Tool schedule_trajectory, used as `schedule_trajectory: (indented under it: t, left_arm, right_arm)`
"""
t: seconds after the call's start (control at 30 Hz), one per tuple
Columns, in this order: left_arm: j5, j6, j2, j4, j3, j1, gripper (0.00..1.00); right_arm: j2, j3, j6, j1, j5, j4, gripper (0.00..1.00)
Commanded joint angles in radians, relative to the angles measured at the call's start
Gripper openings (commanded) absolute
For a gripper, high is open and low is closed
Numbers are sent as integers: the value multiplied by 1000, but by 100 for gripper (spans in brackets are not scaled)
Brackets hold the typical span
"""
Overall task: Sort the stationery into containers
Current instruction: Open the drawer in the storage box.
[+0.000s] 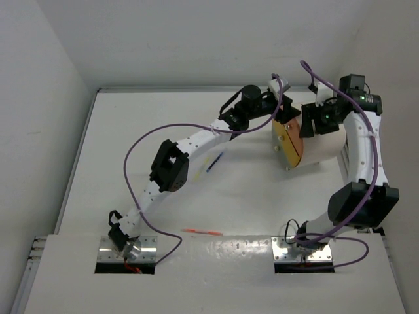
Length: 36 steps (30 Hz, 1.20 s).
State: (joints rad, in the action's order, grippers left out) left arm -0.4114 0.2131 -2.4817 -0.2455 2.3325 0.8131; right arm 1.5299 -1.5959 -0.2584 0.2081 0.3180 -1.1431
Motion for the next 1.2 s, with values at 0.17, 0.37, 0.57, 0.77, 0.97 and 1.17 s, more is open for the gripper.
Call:
schedule_trajectory:
  t: [0.17,0.37,0.57,0.77,0.97,1.17]
  left_arm:
    - [-53,-86,23,132,-71,24,73]
    - [-33,-101,27,149,-78,41,73]
    - [-6,-101,12,196,-71,41,69]
    - [26,-83,-5,233,-59,37,67]
    - [33,-72,-14,242,-52,40,67]
    - [25,-67,-20,277,-42,40,66]
  right_arm:
    - [85,-88,5,1,70,-199,67]
    - [76,-101,15,1,84,-195,76]
    - [-25,9,2,2,89,-98,82]
    - [-114,125,27,7,66,32,85]
    - [-183,183,27,7,21,123,85]
    - [-175,156,45,7,-20,137,84]
